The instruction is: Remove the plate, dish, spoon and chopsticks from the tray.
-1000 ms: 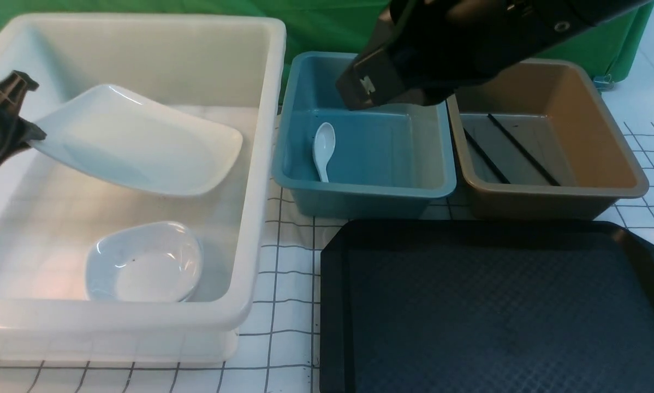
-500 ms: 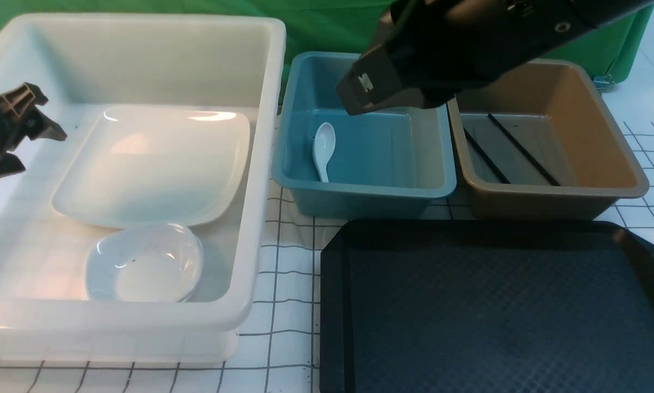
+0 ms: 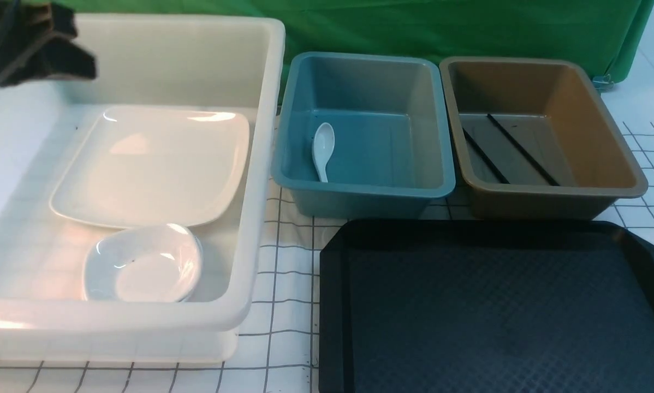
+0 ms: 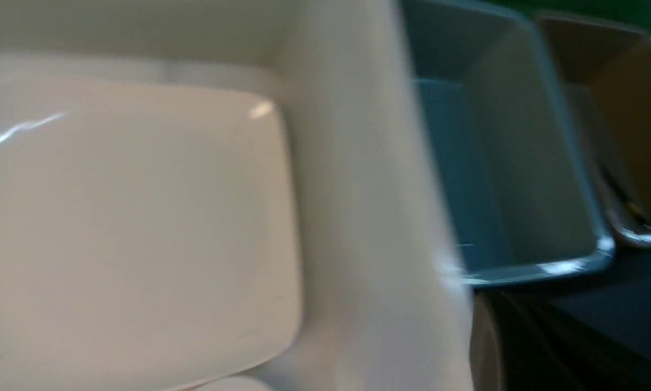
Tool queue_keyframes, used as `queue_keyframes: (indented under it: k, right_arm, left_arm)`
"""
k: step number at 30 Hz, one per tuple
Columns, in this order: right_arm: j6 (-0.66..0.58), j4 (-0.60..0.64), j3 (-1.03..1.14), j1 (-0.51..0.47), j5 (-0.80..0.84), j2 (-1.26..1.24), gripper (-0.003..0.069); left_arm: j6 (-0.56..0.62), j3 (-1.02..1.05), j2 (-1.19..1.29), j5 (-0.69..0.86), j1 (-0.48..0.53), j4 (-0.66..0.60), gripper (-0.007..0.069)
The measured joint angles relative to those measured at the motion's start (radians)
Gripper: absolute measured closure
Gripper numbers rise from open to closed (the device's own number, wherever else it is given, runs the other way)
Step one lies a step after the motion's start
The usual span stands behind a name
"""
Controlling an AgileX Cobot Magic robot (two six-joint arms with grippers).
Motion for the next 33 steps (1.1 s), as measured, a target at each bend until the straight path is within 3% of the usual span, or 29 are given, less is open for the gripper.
queue_keyframes:
  k: [4, 5, 6, 9, 13, 19, 23, 33]
  right_arm:
    - [0.036, -0.085, 0.016, 0.0, 0.025, -0.102, 0.065]
    - [0.053, -0.097, 0.06, 0.0, 0.026, -0.174, 0.065]
    - [0.054, -0.097, 0.067, 0.0, 0.026, -0.183, 0.065]
    - [0.078, -0.108, 0.243, 0.0, -0.022, -0.363, 0.065]
    - [0.124, -0.118, 0.485, 0.0, -0.18, -0.573, 0.065]
    - [0.178, -0.138, 0.937, 0.0, -0.612, -0.92, 0.065]
    - [0.184, -0.14, 1.111, 0.0, -0.78, -1.06, 0.0645]
    - [0.184, -0.143, 1.209, 0.0, -0.835, -1.125, 0.0602]
  left_arm:
    - [0.01, 0.0, -0.13, 0.018, -0.165, 0.025, 0.0634]
    - [0.01, 0.002, -0.204, 0.025, -0.269, 0.039, 0.0636]
    - [0.01, 0.004, -0.213, 0.025, -0.28, 0.04, 0.0636]
    - [-0.012, 0.076, -0.371, 0.019, -0.461, 0.048, 0.0636]
    - [-0.046, 0.212, -0.529, -0.037, -0.563, 0.082, 0.0637]
    - [-0.136, 0.548, -0.8, -0.199, -0.59, 0.206, 0.0637]
    - [-0.172, 0.712, -0.917, -0.29, -0.59, 0.236, 0.0637]
    - [-0.18, 0.888, -0.991, -0.435, -0.59, 0.248, 0.0628]
